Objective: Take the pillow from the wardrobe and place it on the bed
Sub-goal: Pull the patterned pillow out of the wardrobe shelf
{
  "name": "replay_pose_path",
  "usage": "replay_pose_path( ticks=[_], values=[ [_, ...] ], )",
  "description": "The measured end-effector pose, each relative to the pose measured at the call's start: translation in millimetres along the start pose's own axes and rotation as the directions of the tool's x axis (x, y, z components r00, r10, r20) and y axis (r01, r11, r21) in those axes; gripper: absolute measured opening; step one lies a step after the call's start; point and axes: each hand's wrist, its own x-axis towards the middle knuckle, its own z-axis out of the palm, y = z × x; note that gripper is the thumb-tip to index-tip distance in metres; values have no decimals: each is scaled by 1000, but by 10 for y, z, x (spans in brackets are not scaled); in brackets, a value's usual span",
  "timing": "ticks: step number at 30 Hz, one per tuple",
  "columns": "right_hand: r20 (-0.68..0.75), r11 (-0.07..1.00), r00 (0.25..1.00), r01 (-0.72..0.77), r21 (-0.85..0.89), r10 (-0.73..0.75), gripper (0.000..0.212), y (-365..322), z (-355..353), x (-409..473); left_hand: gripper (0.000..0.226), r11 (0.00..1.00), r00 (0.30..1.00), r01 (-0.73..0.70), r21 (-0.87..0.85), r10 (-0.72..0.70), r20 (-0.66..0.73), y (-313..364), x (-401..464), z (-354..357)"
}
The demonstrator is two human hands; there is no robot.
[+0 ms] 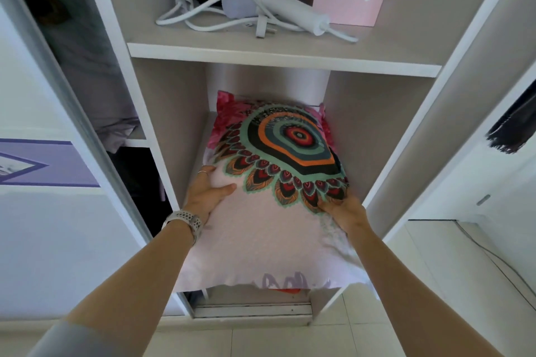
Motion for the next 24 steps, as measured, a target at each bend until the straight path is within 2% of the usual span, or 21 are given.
replay_pose_path(
  ticks=[5,10,24],
  values=[
    [-37,998,998,54,-28,-55,69,-32,-21,-299,59,993,991,-64,103,76,-113,23,-242,-70],
    [-27,994,994,104,-45,-105,62,-48,-136,-418,53,988,983,-70,137,92,-159,94,-481,-77],
    [235,956,940,278,-96,-249,50,196,-649,-329,50,988,918,54,144,7,-396,125,-1490,401]
  ],
)
